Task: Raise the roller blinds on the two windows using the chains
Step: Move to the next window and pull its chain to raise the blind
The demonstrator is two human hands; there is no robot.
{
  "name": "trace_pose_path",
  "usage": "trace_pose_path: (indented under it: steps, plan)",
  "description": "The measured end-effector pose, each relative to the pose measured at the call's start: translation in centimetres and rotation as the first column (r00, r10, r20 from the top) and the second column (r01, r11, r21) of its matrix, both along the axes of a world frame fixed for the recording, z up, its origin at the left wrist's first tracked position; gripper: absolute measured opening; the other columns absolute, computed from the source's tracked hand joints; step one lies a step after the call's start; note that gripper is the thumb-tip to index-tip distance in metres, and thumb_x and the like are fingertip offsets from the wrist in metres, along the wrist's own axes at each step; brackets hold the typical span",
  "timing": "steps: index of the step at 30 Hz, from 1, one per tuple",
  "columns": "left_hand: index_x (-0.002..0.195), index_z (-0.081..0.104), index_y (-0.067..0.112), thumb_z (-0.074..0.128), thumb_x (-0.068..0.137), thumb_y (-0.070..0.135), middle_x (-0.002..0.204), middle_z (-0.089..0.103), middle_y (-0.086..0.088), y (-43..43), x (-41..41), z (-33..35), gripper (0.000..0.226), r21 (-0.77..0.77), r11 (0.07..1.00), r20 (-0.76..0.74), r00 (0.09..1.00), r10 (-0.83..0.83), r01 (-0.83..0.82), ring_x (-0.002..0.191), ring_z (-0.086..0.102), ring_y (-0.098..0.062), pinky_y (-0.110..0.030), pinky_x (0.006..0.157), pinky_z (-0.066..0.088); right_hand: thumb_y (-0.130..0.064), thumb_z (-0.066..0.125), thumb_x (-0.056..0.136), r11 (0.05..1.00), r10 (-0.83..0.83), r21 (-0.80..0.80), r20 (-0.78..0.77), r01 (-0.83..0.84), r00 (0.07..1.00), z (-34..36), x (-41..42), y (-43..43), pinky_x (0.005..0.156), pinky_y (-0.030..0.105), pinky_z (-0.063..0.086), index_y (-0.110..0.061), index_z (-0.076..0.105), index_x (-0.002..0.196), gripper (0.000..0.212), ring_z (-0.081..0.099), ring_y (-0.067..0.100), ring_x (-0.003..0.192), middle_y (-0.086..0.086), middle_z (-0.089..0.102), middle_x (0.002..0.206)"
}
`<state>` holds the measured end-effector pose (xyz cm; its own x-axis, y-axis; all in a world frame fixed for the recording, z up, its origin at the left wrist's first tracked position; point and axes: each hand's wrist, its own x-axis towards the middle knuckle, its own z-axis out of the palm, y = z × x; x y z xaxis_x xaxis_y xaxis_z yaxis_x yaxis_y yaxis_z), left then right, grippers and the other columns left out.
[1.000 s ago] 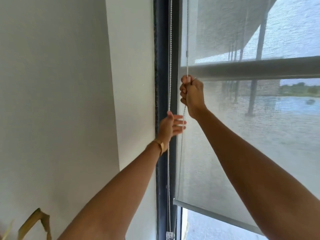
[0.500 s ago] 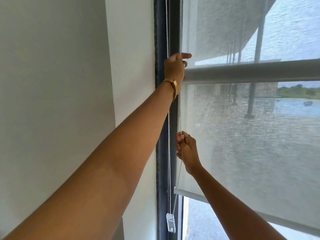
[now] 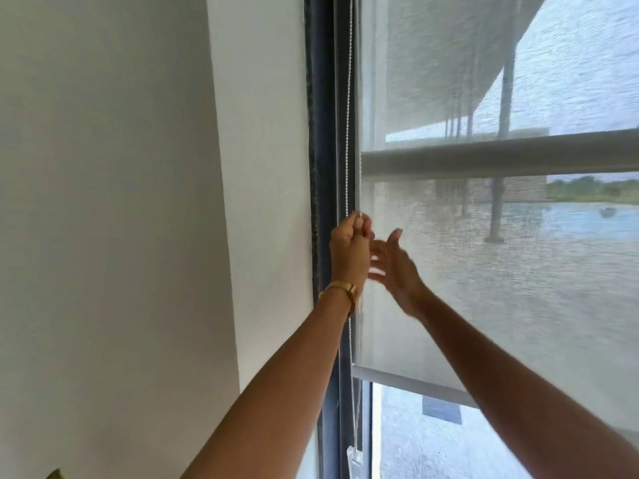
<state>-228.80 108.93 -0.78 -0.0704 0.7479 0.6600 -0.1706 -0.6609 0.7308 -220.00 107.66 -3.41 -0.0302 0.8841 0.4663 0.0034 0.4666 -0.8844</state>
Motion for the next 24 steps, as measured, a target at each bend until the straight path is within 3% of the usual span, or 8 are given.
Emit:
trace_pose_path:
  steps: [2, 6, 10, 13, 16, 20, 22, 24]
  plan:
    - [0.075, 0.057, 0.010, 0.035, 0.095, 0.008, 0.073, 0.056, -0.017, 0.1, 0.1, -1.6, 0.030, -0.026, 0.999, -0.005, 1.000, -0.023, 0.022, 0.062, 0.056, -0.020, -0.032, 0.059, 0.049, -0.052, 0.004, 0.097, 0.998, 0.000, 0.056, 0.010, -0.001, 1.000, 3.9, -0.3, 0.7, 0.085, 0.030, 0.049, -0.006, 0.061, 0.114, 0.075, 0.064, 0.016, 0.100, 0.001, 0.068, 0.103]
    - [0.060, 0.044, 0.022, 0.030, 0.089, -0.002, 0.063, 0.040, -0.001, 0.6, 0.9, -4.5, 0.040, -0.068, 0.995, -0.021, 0.997, -0.078, 0.076, 0.051, 0.029, -0.007, -0.020, 0.046, 0.022, -0.047, 0.014, 0.100, 0.979, 0.065, 0.195, 0.008, -0.066, 0.998, 11.1, -1.5, 1.0, 0.084, 0.033, 0.056, -0.009, 0.059, 0.114, 0.060, 0.068, 0.020, 0.095, 0.005, 0.068, 0.102]
    - [0.062, 0.044, 0.021, 0.031, 0.092, -0.002, 0.063, 0.042, -0.003, 1.2, 1.0, -6.9, 0.040, -0.085, 0.996, -0.050, 0.999, -0.018, 0.014, 0.055, 0.033, -0.009, -0.021, 0.055, 0.029, -0.044, 0.021, 0.101, 0.980, 0.016, 0.201, -0.122, 0.009, 0.992, 16.3, -2.9, 0.8, 0.064, 0.028, 0.056, -0.013, 0.060, 0.093, 0.050, 0.059, 0.012, 0.059, -0.001, 0.056, 0.067]
    - [0.062, 0.042, 0.019, 0.031, 0.090, -0.006, 0.066, 0.040, -0.012, 1.7, 0.3, -8.8, 0.040, -0.091, 0.996, -0.050, 0.999, 0.000, -0.004, 0.056, 0.032, -0.012, -0.024, 0.055, 0.027, -0.037, 0.025, 0.102, 0.981, -0.001, 0.190, -0.154, 0.031, 0.988, 18.4, -3.4, 1.0, 0.048, 0.023, 0.038, -0.013, 0.057, 0.092, 0.041, 0.039, 0.009, 0.048, -0.002, 0.045, 0.062]
    - [0.060, 0.042, 0.020, 0.031, 0.086, -0.009, 0.066, 0.039, -0.012, 1.8, 0.1, -10.9, 0.041, -0.129, 0.992, -0.074, 0.997, -0.009, -0.001, 0.055, 0.030, -0.012, -0.025, 0.054, 0.025, -0.016, 0.025, 0.100, 0.967, -0.106, 0.230, -0.033, 0.111, 0.994, 17.8, -3.6, 1.3, 0.039, 0.018, 0.024, -0.016, 0.057, 0.083, 0.037, 0.030, 0.005, 0.041, -0.005, 0.042, 0.056]
    - [0.063, 0.046, 0.019, 0.031, 0.090, -0.004, 0.057, 0.040, -0.001, 1.5, -0.4, -12.9, 0.039, -0.293, 0.952, -0.144, 0.980, -0.138, 0.091, 0.051, 0.031, -0.009, -0.020, 0.049, 0.025, 0.000, 0.019, 0.086, 0.959, -0.066, 0.271, -0.092, 0.089, 0.994, 13.9, -2.9, 1.5, 0.037, 0.017, 0.017, -0.020, 0.044, 0.063, 0.039, 0.028, 0.003, 0.039, -0.010, 0.039, 0.048]
    - [0.066, 0.054, 0.018, 0.029, 0.091, -0.003, 0.055, 0.048, 0.002, 1.8, -1.6, -12.8, 0.041, -0.385, 0.908, -0.191, 0.948, -0.253, 0.165, 0.049, 0.040, -0.009, -0.019, 0.046, 0.030, 0.002, 0.019, 0.085, 0.960, -0.021, 0.277, -0.114, 0.052, 0.993, 12.1, -2.6, 1.4, 0.038, 0.017, 0.016, -0.020, 0.042, 0.065, 0.038, 0.028, 0.003, 0.040, -0.010, 0.037, 0.048]
    - [0.082, 0.062, 0.016, 0.030, 0.098, 0.007, 0.069, 0.065, 0.001, 2.3, -2.8, -11.6, 0.037, -0.409, 0.895, -0.243, 0.923, -0.298, 0.181, 0.063, 0.059, -0.012, -0.021, 0.057, 0.046, 0.001, 0.019, 0.087, 0.961, 0.003, 0.274, -0.133, 0.034, 0.991, 10.7, -2.6, 1.2, 0.038, 0.016, 0.017, -0.019, 0.042, 0.065, 0.038, 0.029, 0.003, 0.040, -0.010, 0.037, 0.048]
